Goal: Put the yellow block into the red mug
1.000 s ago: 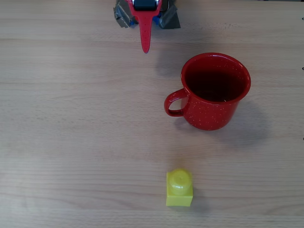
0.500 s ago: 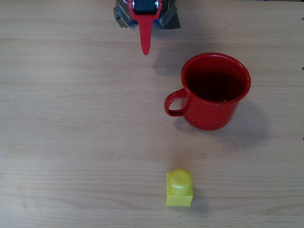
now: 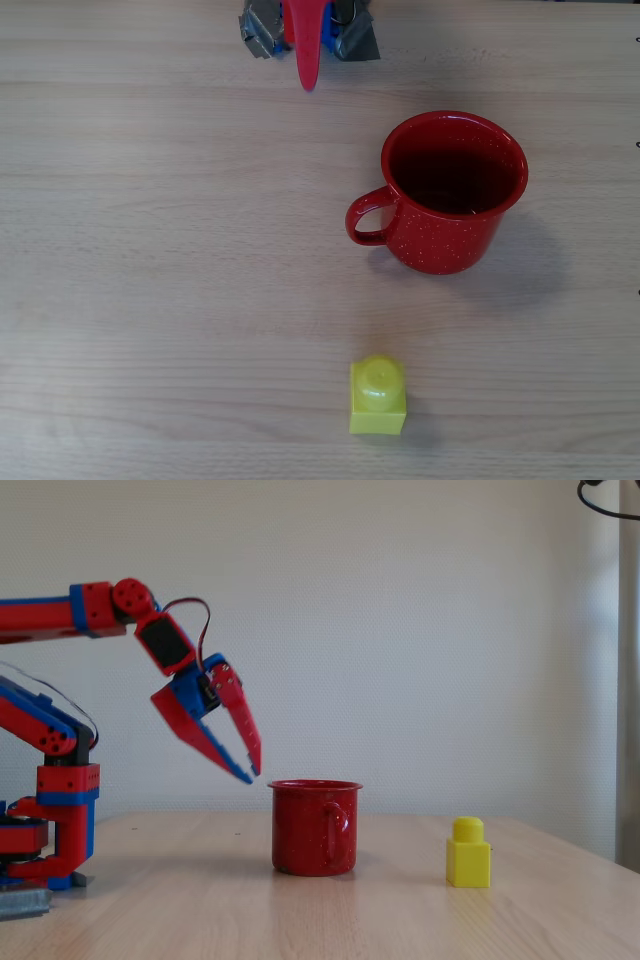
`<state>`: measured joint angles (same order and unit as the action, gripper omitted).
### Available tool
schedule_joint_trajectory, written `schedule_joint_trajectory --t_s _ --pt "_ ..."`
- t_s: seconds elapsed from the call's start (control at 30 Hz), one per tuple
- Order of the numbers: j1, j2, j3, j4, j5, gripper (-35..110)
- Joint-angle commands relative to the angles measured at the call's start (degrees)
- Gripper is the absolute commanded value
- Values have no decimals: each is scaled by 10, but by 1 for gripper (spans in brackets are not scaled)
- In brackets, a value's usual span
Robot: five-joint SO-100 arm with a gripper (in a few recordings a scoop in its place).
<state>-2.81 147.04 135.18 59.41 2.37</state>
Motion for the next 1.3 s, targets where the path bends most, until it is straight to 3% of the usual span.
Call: schedule_joint_trajectory --t_s 0.0,0.57,0.87,1.27 --pt "-18 -54 -104 25 6 0" --pt "-10 -510 -561 96 56 0" --pt "-15 -657 -745 109 53 1" --pt "-72 -789 -902 148 25 36"
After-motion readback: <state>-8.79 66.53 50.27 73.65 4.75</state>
